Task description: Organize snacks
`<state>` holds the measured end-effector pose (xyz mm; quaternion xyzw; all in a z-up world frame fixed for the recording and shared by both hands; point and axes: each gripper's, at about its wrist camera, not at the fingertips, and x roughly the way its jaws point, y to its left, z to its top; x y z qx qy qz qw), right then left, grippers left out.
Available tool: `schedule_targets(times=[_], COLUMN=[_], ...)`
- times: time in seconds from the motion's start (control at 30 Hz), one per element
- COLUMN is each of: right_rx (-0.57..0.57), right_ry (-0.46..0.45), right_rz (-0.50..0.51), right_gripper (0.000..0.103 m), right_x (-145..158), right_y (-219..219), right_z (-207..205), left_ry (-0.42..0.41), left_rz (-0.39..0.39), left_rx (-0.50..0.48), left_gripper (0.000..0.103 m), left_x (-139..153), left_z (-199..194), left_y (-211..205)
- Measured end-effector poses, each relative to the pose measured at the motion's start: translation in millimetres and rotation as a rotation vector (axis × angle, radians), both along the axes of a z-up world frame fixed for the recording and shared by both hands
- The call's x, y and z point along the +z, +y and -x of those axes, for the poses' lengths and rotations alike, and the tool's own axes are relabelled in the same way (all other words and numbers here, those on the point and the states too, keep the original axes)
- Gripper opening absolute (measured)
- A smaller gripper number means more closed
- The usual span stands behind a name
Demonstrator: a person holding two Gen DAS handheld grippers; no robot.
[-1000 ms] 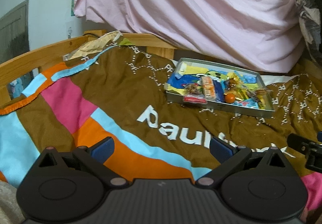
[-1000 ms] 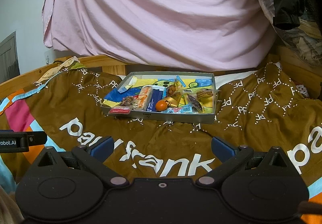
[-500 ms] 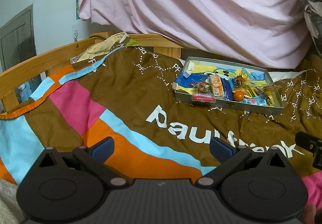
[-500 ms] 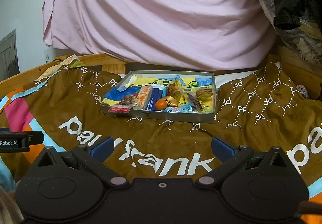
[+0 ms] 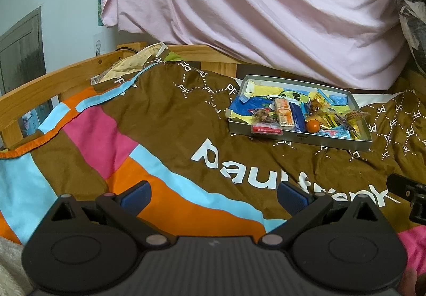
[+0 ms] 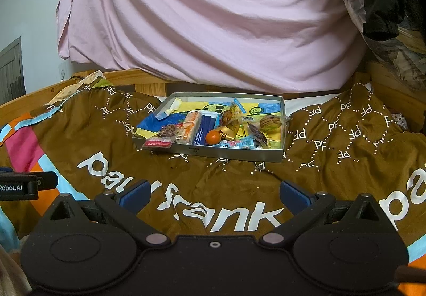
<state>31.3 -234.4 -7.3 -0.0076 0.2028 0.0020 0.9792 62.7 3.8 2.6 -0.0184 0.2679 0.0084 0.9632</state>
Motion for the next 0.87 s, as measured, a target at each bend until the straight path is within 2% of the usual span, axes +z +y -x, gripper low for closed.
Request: schedule_targets(times=[0.87], right_rx=[0.004], right_ry=[0.005], right_rz=[0.007], right_gripper=[0.102], right_x=[-1.1], right_y=[0.2], right_z=[-0.9], left_ry=[-0.005], left_rz=[-0.03], left_rx=[-0.003], left_gripper=[0.103], left_x=[-0.1], left_z=[0.2], left_y=[-1.3])
